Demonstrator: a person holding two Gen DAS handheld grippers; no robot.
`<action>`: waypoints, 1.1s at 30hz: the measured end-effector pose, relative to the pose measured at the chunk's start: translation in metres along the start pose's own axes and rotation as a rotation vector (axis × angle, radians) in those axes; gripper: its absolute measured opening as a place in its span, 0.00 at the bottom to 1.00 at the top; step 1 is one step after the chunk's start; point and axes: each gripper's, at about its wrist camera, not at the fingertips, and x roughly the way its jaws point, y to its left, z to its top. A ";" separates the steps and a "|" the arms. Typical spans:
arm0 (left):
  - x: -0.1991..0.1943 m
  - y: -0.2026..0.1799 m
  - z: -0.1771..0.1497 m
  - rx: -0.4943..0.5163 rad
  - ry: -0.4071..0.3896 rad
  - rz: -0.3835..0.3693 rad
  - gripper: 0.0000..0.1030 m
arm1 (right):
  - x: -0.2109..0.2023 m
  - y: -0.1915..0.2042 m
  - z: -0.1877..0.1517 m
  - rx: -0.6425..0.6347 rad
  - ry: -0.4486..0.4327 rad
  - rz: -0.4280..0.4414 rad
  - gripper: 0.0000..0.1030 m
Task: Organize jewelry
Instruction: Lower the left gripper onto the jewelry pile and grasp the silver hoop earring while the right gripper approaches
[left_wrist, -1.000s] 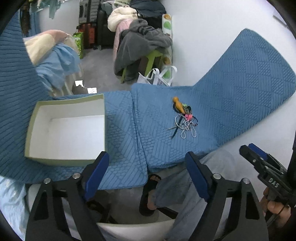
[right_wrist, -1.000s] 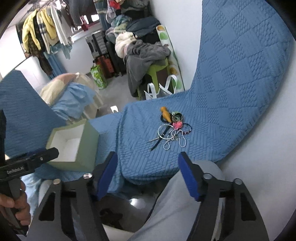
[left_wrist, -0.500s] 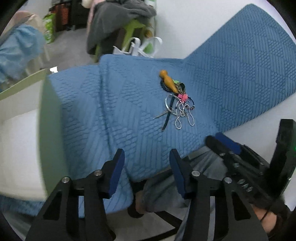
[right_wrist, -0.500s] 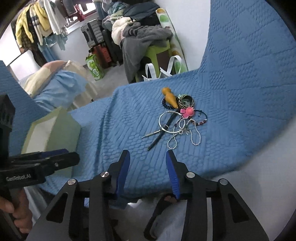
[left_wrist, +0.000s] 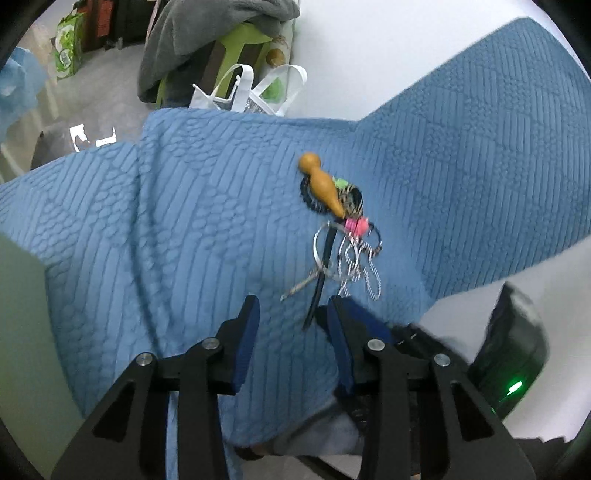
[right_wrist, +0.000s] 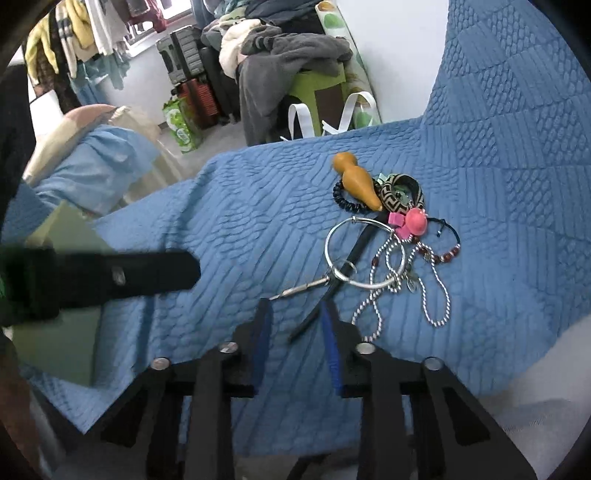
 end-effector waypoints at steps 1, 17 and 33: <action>0.003 0.001 0.005 -0.008 0.004 -0.038 0.38 | 0.006 -0.001 0.001 0.004 0.007 -0.010 0.19; 0.085 0.006 0.043 -0.054 0.132 -0.208 0.35 | 0.021 -0.004 -0.003 0.033 0.075 -0.035 0.02; 0.106 -0.019 0.048 0.008 0.131 -0.159 0.03 | 0.003 -0.031 -0.008 0.137 0.071 0.049 0.04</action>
